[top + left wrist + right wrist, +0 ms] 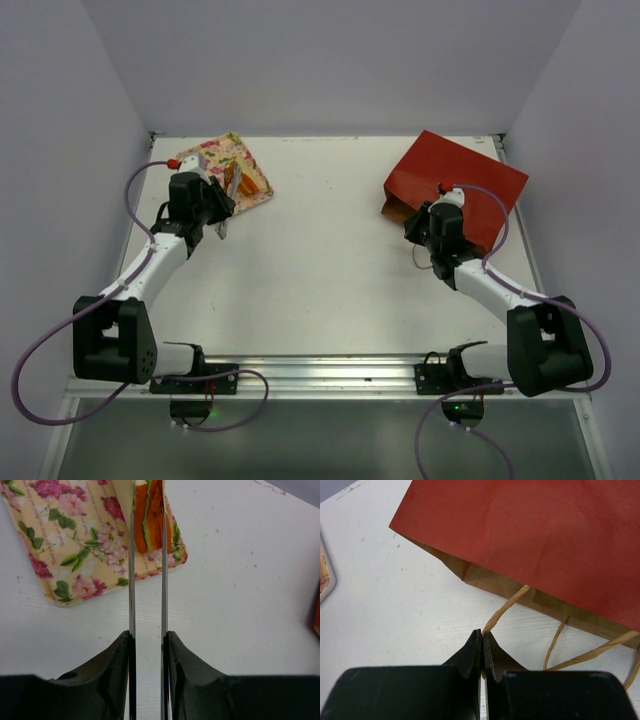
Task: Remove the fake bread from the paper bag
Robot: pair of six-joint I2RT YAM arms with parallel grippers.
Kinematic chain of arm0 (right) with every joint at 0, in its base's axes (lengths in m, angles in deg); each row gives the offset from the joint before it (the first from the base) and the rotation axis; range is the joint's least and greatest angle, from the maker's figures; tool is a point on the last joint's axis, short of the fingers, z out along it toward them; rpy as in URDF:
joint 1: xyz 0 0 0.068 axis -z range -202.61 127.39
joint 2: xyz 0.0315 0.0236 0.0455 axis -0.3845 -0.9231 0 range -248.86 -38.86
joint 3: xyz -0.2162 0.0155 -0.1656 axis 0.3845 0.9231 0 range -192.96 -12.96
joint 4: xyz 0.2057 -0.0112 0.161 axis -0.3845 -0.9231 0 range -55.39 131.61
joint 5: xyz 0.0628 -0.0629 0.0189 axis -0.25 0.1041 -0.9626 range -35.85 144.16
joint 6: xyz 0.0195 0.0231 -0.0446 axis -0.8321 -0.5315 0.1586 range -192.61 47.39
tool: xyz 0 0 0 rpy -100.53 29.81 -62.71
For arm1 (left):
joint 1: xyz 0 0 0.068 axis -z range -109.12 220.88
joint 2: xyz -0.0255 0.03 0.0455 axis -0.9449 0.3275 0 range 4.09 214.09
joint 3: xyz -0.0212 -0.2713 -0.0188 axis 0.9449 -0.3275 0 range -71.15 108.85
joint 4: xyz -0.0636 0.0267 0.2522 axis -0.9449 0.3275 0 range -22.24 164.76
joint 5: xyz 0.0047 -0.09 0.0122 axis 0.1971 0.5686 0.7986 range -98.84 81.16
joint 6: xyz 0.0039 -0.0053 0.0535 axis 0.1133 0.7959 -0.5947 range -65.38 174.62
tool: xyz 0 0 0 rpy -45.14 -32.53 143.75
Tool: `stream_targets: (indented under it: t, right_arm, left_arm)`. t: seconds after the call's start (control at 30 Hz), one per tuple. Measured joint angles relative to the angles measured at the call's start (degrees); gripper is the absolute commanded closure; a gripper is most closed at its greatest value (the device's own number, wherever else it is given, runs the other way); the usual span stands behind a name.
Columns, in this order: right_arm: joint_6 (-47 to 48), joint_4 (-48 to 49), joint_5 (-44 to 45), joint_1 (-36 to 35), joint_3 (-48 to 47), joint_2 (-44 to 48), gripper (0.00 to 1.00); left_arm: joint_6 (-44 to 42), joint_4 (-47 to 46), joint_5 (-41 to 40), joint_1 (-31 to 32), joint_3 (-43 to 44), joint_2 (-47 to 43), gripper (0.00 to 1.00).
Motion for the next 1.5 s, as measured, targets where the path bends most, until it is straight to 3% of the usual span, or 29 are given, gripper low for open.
stream_targets:
  t: [0.67, 1.5]
  right_arm:
    - [0.00, -0.07, 0.00, 0.00, 0.00, -0.02, 1.00]
    - [0.00, -0.44, -0.02, 0.00, 0.00, -0.04, 1.00]
  left_arm:
    - [0.04, -2.95, 0.46, 0.00, 0.00, 1.77, 0.49]
    - [0.09, -1.33, -1.05, 0.00, -4.63, -9.09, 0.47]
